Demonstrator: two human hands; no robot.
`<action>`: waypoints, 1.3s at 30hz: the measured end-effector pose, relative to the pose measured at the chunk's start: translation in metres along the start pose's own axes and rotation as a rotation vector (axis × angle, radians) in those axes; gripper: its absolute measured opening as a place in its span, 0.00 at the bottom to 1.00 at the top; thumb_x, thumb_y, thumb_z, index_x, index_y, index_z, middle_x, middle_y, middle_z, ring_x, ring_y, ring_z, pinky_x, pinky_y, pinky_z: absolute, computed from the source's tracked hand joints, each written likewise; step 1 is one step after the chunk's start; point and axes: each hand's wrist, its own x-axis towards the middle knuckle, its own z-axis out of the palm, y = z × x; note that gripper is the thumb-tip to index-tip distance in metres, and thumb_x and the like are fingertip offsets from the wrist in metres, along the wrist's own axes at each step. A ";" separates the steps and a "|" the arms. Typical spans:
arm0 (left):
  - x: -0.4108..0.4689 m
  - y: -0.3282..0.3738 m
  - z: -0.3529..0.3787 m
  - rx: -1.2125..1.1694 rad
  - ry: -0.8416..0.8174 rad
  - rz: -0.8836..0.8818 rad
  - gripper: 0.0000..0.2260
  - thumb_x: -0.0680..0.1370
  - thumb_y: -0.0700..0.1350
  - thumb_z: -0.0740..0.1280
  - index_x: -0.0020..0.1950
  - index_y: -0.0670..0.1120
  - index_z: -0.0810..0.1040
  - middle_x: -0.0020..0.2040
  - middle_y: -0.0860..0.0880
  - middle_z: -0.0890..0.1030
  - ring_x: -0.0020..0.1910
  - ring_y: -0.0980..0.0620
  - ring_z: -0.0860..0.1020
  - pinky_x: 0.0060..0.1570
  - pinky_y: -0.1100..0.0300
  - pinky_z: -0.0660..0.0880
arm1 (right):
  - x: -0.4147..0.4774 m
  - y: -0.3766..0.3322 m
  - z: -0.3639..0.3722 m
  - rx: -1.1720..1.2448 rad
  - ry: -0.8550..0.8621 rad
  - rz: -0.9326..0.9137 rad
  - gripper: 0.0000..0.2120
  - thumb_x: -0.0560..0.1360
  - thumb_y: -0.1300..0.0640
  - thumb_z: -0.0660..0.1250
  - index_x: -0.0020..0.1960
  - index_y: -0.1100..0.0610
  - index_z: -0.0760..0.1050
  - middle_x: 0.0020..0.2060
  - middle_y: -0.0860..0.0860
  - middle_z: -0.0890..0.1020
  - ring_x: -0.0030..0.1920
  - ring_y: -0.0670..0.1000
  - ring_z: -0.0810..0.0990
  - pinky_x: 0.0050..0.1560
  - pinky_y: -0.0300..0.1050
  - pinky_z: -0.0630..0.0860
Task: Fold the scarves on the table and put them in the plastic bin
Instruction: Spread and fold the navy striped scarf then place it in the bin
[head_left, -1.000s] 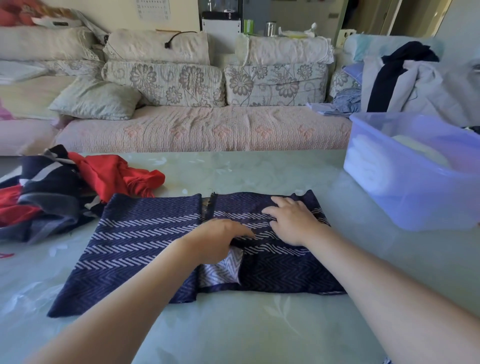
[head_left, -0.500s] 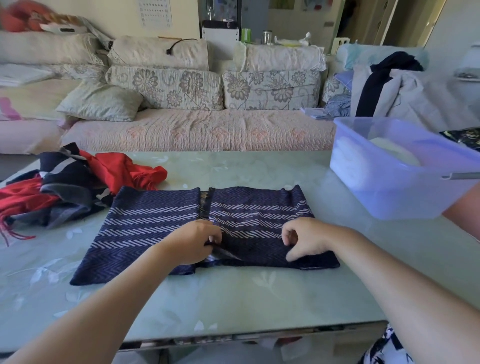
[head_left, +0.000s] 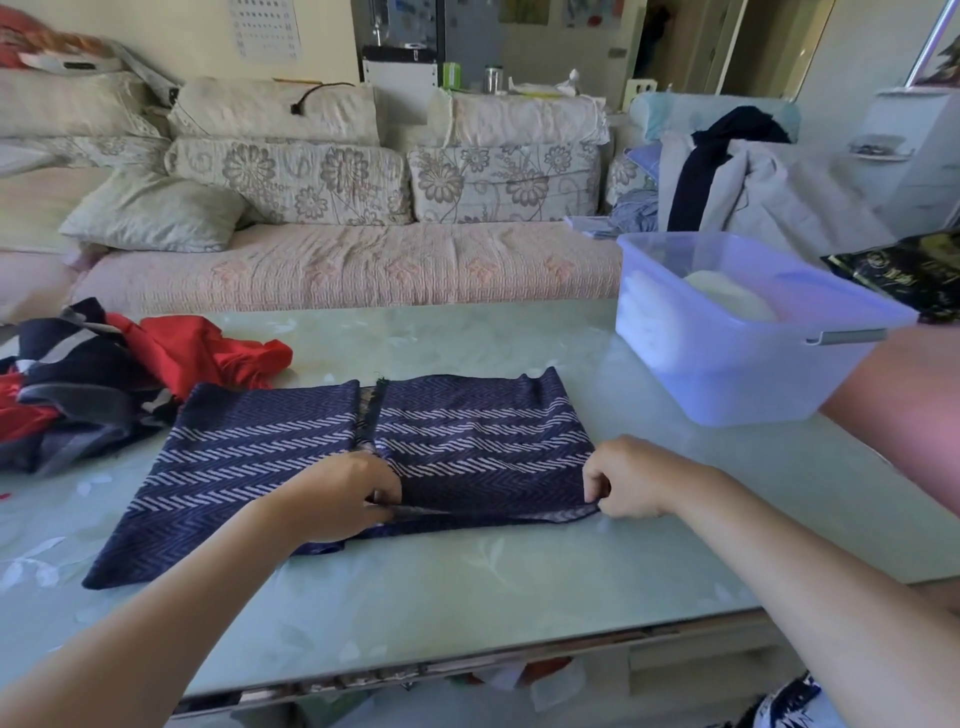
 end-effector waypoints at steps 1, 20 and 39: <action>-0.001 0.003 -0.001 0.038 -0.010 0.012 0.04 0.76 0.54 0.69 0.44 0.55 0.79 0.42 0.59 0.77 0.45 0.58 0.76 0.48 0.59 0.74 | 0.000 0.000 0.000 -0.002 -0.019 0.010 0.12 0.69 0.62 0.67 0.46 0.49 0.84 0.38 0.39 0.81 0.43 0.43 0.80 0.46 0.37 0.77; 0.136 0.010 0.010 -0.130 0.233 -0.253 0.19 0.84 0.47 0.56 0.75 0.48 0.66 0.73 0.49 0.69 0.71 0.48 0.66 0.69 0.54 0.65 | 0.129 0.005 0.011 0.015 0.311 0.002 0.24 0.84 0.51 0.54 0.79 0.56 0.59 0.79 0.55 0.58 0.78 0.56 0.58 0.75 0.52 0.59; 0.168 -0.039 0.020 0.215 0.166 -0.447 0.27 0.82 0.62 0.47 0.79 0.53 0.56 0.79 0.49 0.58 0.77 0.46 0.56 0.74 0.47 0.56 | 0.172 0.037 0.021 -0.092 0.231 0.157 0.32 0.83 0.39 0.43 0.82 0.53 0.43 0.81 0.52 0.41 0.81 0.52 0.41 0.78 0.60 0.43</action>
